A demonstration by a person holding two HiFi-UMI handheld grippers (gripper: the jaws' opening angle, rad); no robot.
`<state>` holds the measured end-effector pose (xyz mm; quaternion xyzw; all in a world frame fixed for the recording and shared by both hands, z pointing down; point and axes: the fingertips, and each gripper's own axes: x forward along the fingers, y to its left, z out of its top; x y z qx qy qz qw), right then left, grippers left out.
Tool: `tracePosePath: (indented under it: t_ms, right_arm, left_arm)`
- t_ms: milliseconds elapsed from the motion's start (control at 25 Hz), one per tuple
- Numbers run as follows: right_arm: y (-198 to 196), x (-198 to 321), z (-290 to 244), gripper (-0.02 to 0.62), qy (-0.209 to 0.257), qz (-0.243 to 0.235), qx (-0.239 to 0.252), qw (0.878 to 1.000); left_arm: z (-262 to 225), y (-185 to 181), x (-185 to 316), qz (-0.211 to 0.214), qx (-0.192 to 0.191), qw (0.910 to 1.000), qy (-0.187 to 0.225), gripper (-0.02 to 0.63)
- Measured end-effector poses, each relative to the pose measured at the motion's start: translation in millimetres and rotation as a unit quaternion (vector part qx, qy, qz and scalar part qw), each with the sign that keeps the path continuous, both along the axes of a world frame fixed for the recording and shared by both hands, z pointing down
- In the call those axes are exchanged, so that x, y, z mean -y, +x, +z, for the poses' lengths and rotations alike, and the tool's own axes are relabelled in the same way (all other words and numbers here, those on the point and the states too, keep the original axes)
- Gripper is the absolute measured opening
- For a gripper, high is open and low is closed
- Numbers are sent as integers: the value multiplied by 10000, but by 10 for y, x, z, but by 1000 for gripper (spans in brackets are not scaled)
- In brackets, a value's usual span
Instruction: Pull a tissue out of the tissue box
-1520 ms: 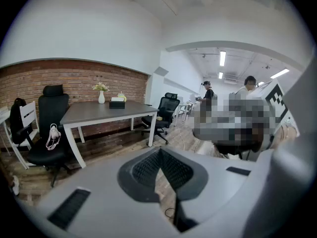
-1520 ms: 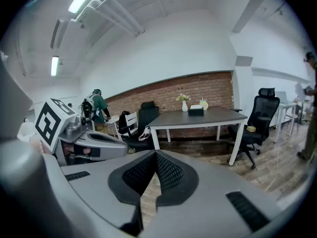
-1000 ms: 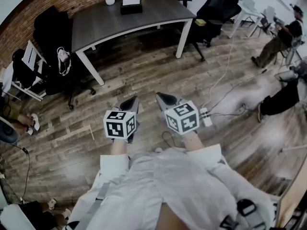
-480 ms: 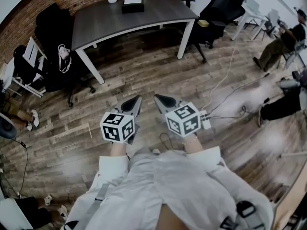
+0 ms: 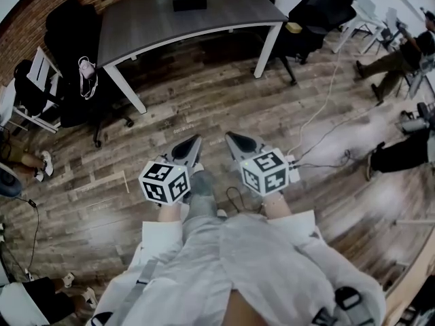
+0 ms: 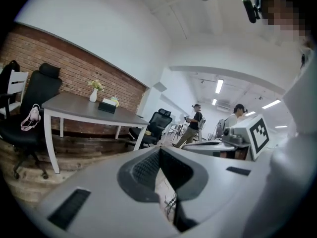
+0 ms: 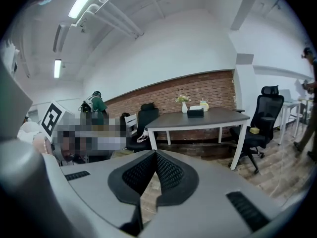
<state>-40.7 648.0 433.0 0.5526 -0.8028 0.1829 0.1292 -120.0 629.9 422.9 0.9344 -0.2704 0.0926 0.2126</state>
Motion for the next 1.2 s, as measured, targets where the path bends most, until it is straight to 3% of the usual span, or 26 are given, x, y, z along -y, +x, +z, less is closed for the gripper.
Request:
tracePosePath:
  t_ms: [400, 720, 1000, 1200]
  right_arm:
    - [15, 1547, -240, 2, 250, 115, -318, 9991]
    - [-117, 2626, -434, 2, 537, 193, -393, 9976]
    - [49, 3019, -451, 2, 500, 495, -377, 9968]
    - [113, 3245, -307, 3, 357, 454, -357, 9977]
  left_arm:
    - [49, -29, 1516, -2, 470, 9989, -45, 3]
    - [-205, -33, 2731, 102, 259, 9993, 234, 3]
    - [-106, 79, 3085, 404, 304, 9987, 70, 3]
    - [26, 74, 3285, 250, 422, 9987, 140, 3]
